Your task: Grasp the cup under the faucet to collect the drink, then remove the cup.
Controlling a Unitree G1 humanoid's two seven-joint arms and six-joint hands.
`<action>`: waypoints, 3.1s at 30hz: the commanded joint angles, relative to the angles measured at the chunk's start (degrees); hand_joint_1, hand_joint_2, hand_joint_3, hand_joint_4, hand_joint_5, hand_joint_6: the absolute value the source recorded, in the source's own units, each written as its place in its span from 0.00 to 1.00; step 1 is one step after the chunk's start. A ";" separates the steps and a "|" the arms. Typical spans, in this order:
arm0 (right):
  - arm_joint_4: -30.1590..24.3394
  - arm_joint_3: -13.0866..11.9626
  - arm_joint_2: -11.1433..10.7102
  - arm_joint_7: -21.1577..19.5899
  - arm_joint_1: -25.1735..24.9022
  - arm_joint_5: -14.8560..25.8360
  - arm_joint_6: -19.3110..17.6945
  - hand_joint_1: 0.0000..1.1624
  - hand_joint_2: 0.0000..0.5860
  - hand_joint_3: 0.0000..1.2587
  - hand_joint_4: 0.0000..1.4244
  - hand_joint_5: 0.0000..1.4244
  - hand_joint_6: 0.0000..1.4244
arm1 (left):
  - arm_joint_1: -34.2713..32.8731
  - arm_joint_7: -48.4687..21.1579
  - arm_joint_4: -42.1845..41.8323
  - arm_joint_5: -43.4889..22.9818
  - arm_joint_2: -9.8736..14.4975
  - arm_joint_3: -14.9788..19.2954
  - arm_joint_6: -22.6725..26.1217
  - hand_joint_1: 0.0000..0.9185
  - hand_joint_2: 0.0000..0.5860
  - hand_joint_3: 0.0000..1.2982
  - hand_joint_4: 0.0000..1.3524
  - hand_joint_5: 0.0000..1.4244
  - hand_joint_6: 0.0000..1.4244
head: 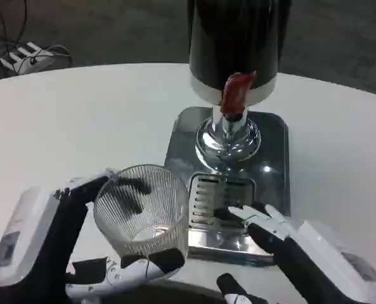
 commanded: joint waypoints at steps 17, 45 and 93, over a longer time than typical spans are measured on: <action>-0.60 -0.61 0.67 0.43 0.76 0.04 0.12 0.53 0.83 0.11 0.06 0.00 0.00 | -1.59 1.38 2.81 -0.47 0.53 0.66 -2.41 0.65 0.09 0.62 0.58 0.51 0.28; 0.27 -1.29 1.27 2.82 -3.12 0.95 2.53 0.53 0.83 0.11 0.06 0.00 0.00 | -37.56 12.80 50.33 8.09 4.27 -10.70 -7.98 0.56 0.08 0.62 0.59 0.52 0.29; 0.16 -1.92 1.06 2.65 -2.77 2.14 3.58 0.53 0.83 0.12 0.07 0.00 0.00 | -54.65 12.44 73.83 5.98 2.60 -23.64 -5.78 0.03 0.00 0.00 0.00 0.00 0.00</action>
